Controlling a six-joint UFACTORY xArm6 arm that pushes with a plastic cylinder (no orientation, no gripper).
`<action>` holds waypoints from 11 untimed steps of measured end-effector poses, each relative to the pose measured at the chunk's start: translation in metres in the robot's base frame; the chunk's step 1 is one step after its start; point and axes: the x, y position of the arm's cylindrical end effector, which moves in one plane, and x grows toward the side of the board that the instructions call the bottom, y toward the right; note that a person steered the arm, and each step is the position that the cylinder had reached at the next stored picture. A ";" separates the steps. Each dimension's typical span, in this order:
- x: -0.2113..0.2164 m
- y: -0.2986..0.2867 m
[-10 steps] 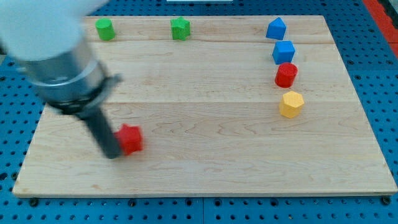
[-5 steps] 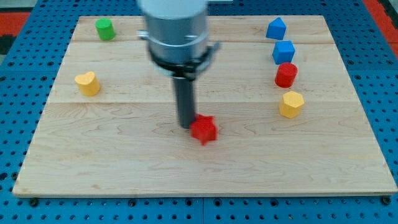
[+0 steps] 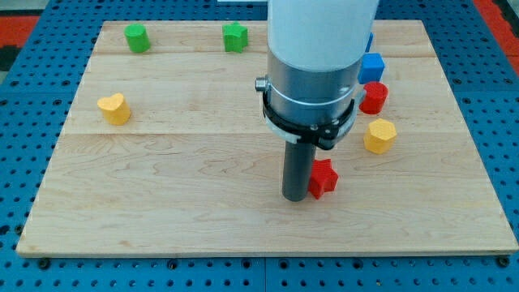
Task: Push the red star towards bottom right
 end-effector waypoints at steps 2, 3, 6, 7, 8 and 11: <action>0.026 -0.029; -0.004 -0.024; 0.002 0.062; 0.009 0.084; 0.008 0.065; -0.007 0.125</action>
